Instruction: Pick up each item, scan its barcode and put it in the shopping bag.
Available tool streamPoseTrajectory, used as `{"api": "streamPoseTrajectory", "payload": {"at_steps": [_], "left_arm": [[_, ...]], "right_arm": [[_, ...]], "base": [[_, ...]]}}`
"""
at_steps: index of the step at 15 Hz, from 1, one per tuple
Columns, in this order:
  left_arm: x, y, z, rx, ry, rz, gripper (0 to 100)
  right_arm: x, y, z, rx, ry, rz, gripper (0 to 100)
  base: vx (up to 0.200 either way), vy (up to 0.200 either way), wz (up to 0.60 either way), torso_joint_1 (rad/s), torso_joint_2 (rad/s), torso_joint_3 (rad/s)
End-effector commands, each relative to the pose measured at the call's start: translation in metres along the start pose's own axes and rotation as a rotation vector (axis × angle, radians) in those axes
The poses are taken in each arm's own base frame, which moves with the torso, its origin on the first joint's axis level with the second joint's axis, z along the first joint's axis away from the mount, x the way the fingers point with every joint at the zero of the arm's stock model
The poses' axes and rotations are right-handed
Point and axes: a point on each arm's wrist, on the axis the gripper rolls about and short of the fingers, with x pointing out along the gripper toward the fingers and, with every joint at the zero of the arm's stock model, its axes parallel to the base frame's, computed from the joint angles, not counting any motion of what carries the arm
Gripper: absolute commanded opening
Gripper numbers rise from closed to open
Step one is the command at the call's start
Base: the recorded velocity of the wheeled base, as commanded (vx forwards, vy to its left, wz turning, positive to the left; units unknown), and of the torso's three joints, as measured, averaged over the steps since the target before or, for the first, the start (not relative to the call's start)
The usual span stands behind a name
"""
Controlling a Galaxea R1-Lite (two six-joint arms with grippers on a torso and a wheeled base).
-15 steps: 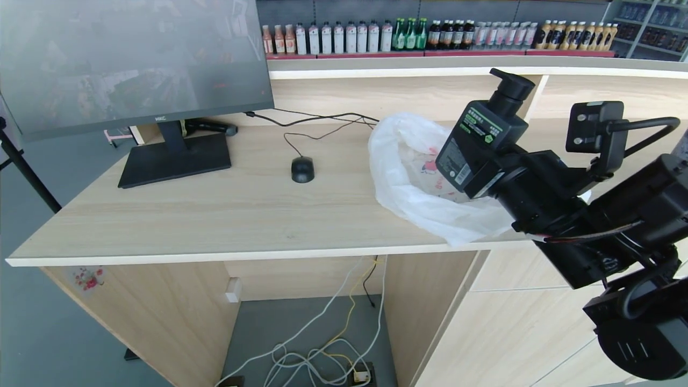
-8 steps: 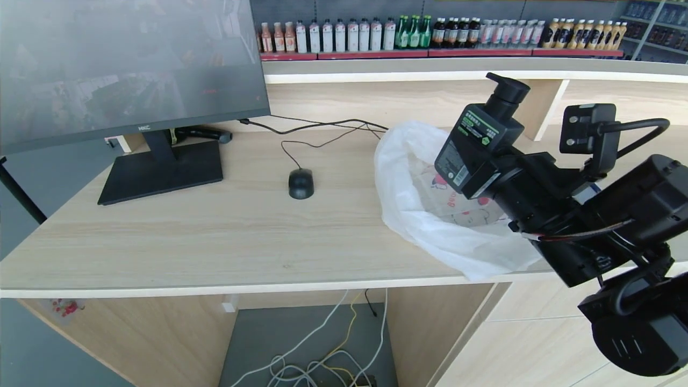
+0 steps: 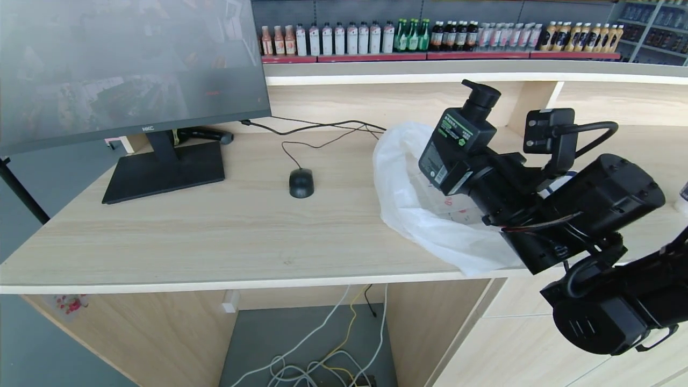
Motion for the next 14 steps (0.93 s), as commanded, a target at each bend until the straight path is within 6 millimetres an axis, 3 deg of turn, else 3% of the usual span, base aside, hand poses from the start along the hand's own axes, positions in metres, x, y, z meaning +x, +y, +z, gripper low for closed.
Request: {"api": "streamPoseTrajectory", "payload": {"at_steps": [1,6,14], "left_arm": [[0.0,0.0,0.0,0.0,0.0,0.0,100],[0.0,0.0,0.0,0.0,0.0,0.0,100],[0.0,0.0,0.0,0.0,0.0,0.0,100]], "right_arm": [[0.011,0.0,-0.022,-0.002,0.028,-0.003,0],[0.031,-0.007,-0.052,0.001,0.039,-0.024,0],[0.029,-0.01,-0.079,-0.008,0.107,-0.03,0]], "base": [[0.0,0.0,0.0,0.0,0.0,0.0],[0.0,0.0,0.0,0.0,0.0,0.0],[0.0,0.0,0.0,0.0,0.0,0.0]]}}
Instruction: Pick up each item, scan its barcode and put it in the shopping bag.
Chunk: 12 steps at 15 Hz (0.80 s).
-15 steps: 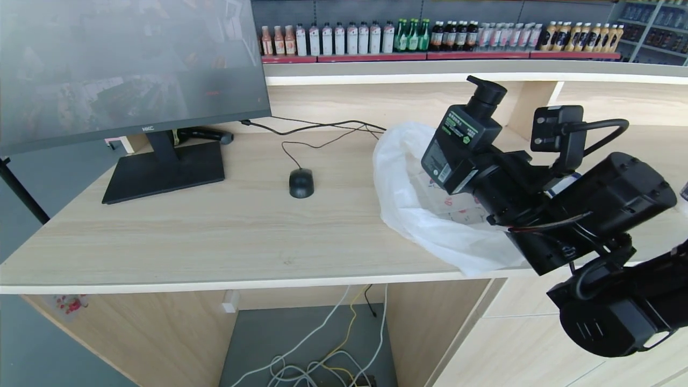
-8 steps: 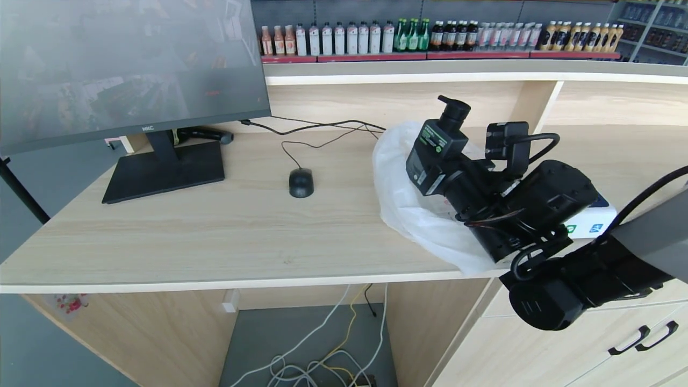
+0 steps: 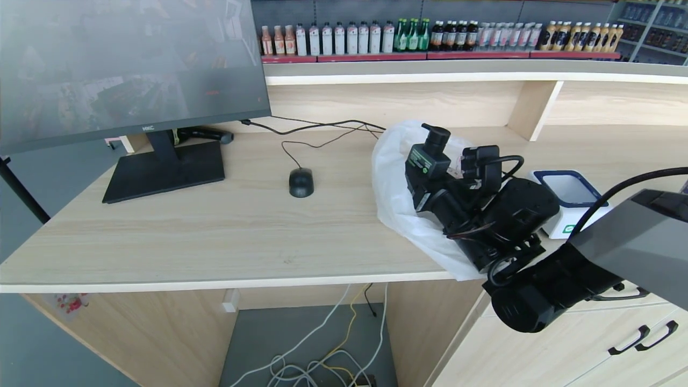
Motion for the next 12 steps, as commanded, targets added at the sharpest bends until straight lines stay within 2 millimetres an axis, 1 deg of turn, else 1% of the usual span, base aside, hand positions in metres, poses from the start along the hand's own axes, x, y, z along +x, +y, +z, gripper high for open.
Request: {"api": "streamPoseTrajectory", "payload": {"at_steps": [1,6,10,12], "left_arm": [[0.0,0.0,0.0,0.0,0.0,0.0,100],[0.0,0.0,0.0,0.0,0.0,0.0,100],[0.0,0.0,-0.001,0.0,0.002,0.0,100],[0.0,0.0,0.0,0.0,-0.002,0.0,100]], "right_arm": [[0.0,0.0,-0.005,-0.002,0.012,0.001,0],[-0.001,0.001,-0.006,0.0,0.016,0.002,0],[-0.001,0.0,-0.012,-0.01,0.032,0.002,0],[-0.002,0.004,-0.015,-0.012,0.041,0.012,0]], "base": [[0.0,0.0,0.0,0.0,0.0,0.0],[0.0,0.0,0.0,0.0,0.0,0.0],[0.0,0.0,0.0,0.0,0.0,0.0],[0.0,0.0,0.0,0.0,0.0,0.0]]}}
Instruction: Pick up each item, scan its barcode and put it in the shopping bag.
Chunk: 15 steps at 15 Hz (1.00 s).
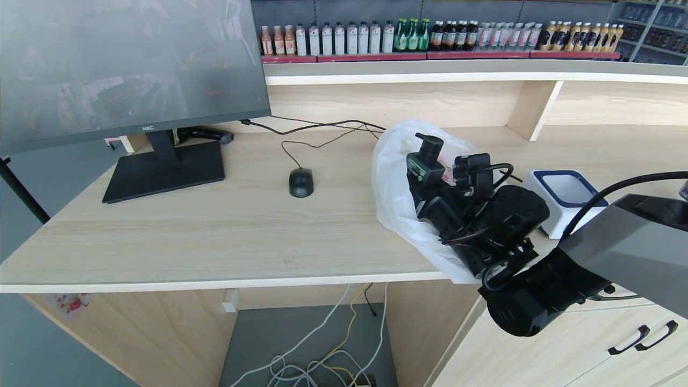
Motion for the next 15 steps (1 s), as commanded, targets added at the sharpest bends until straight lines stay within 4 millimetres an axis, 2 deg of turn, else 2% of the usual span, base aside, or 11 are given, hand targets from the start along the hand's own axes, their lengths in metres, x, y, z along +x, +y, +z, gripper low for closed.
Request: {"api": "streamPoseTrajectory", "payload": {"at_steps": [1,8,15], "left_arm": [[-0.0001,0.0,0.0001,0.0,-0.001,0.0,100],[0.0001,0.0,-0.0003,0.0,0.0,0.0,100],[-0.0001,0.0,-0.0001,0.0,0.0,0.0,100]], "right_arm": [[-0.0016,0.0028,-0.0039,-0.009,0.014,0.008,0],[-0.0089,0.0098,-0.0113,-0.032,0.052,0.03,0],[-0.0079,0.0111,-0.0071,-0.025,0.039,0.033,0]], "base": [[0.0,0.0,0.0,0.0,0.0,0.0],[0.0,0.0,0.0,0.0,0.0,0.0],[0.0,0.0,0.0,0.0,0.0,0.0]]}}
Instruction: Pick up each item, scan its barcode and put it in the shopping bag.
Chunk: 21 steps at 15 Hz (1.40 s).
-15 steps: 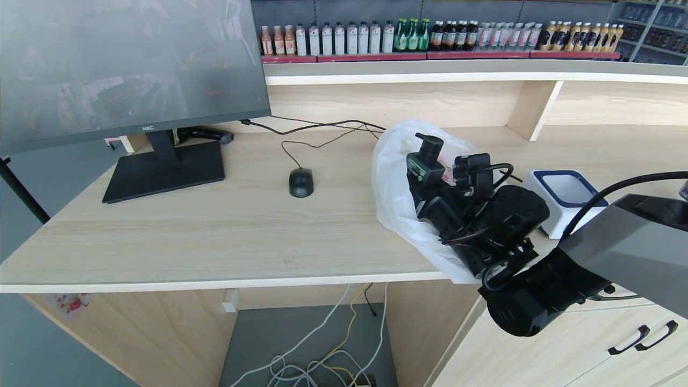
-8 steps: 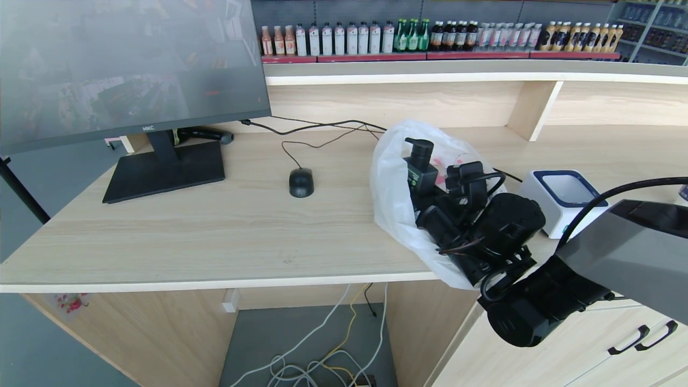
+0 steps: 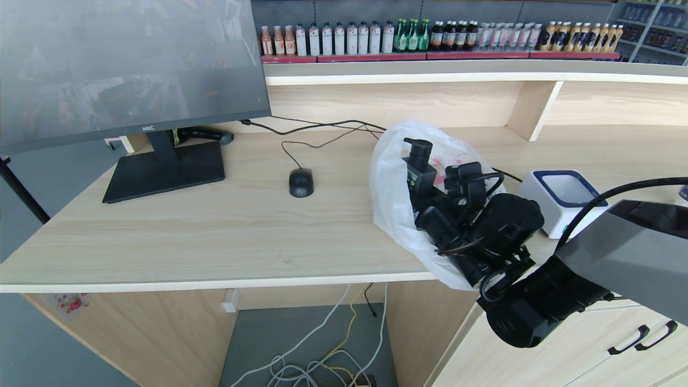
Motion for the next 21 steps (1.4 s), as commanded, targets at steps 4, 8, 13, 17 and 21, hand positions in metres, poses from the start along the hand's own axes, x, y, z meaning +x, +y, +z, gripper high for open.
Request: {"api": "streamPoseTrajectory", "payload": {"at_steps": [4,8,13,17,21], "left_arm": [[0.0,0.0,0.0,0.0,0.0,0.0,100],[0.0,0.0,0.0,0.0,-0.002,0.0,100],[0.0,0.0,0.0,0.0,-0.002,0.0,100],[0.0,0.0,0.0,0.0,-0.002,0.0,100],[0.0,0.0,0.0,0.002,0.0,0.0,100]], "right_arm": [[-0.002,0.001,0.011,0.003,-0.025,0.001,100],[-0.014,-0.001,0.034,-0.002,-0.056,0.0,100],[-0.036,-0.001,0.067,0.005,-0.098,0.008,100],[-0.057,-0.004,0.085,0.005,-0.112,0.007,100],[-0.078,-0.007,0.102,0.007,-0.132,0.005,100]], "base": [[0.0,0.0,0.0,0.0,0.0,0.0],[0.0,0.0,0.0,0.0,0.0,0.0],[0.0,0.0,0.0,0.0,0.0,0.0],[0.0,0.0,0.0,0.0,0.0,0.0],[0.0,0.0,0.0,0.0,0.0,0.0]]}}
